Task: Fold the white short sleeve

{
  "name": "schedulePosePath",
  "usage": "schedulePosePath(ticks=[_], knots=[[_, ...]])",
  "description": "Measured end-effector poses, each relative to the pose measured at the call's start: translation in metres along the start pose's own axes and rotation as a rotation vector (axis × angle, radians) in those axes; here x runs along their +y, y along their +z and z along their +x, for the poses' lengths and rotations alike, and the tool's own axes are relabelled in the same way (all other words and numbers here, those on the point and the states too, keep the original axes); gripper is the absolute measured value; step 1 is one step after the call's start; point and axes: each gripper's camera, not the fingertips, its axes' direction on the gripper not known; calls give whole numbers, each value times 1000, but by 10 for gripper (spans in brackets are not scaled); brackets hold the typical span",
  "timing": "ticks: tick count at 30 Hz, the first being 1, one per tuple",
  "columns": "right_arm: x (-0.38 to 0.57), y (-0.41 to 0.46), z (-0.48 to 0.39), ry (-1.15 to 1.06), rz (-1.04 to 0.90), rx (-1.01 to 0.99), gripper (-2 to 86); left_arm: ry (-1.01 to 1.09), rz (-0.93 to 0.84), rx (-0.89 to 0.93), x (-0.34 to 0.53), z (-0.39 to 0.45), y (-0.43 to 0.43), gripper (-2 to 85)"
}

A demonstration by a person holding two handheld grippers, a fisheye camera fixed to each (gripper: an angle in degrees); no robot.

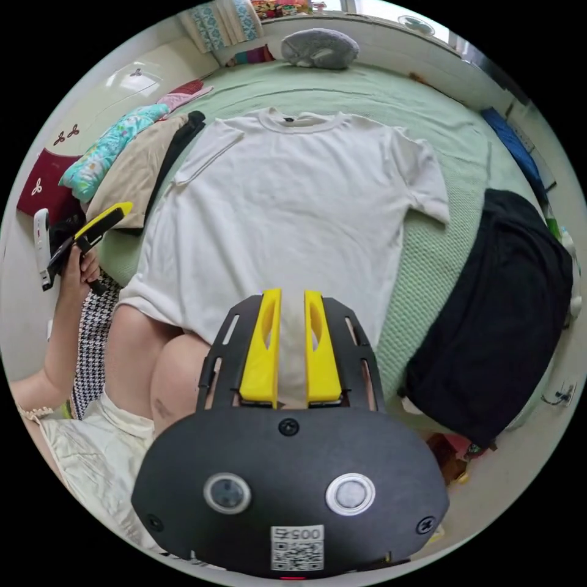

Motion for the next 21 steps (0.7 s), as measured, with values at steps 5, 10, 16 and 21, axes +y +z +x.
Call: schedulePosePath(ticks=[5, 10, 16, 21], knots=[[15, -26, 50, 97, 69, 50, 58, 119, -27, 135, -24, 86, 21, 57], [-4, -38, 93, 170, 114, 80, 56, 238, -49, 233, -54, 166, 57, 67], [-48, -44, 139, 253, 157, 76, 62, 375, -59, 379, -91, 252, 108, 97], [-89, -33, 168, 306, 156, 78, 70, 433, -103, 363, -101, 283, 150, 99]])
